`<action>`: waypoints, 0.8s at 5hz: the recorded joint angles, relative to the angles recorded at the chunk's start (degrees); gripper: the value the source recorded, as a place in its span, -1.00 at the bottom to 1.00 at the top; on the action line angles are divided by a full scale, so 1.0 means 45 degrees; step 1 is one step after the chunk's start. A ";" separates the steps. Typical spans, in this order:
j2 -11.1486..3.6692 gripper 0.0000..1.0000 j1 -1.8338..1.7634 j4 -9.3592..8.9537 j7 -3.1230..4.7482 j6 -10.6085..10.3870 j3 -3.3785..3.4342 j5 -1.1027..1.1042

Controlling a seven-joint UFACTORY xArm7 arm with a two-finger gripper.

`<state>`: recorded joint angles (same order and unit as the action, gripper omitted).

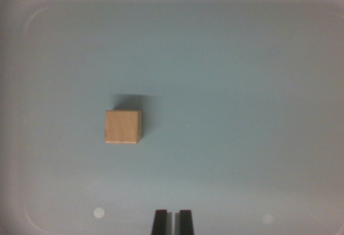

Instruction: Push wooden cube

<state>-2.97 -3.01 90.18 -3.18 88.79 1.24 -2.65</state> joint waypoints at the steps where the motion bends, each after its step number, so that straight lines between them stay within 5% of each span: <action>1: -0.0057 -1.00 -0.0032 -0.0210 -0.0055 -0.0257 0.0029 0.0014; 4: -0.0123 -1.00 -0.0070 -0.0457 -0.0120 -0.0558 0.0063 0.0030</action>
<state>-3.53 -3.32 88.13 -3.72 86.28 1.52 -2.51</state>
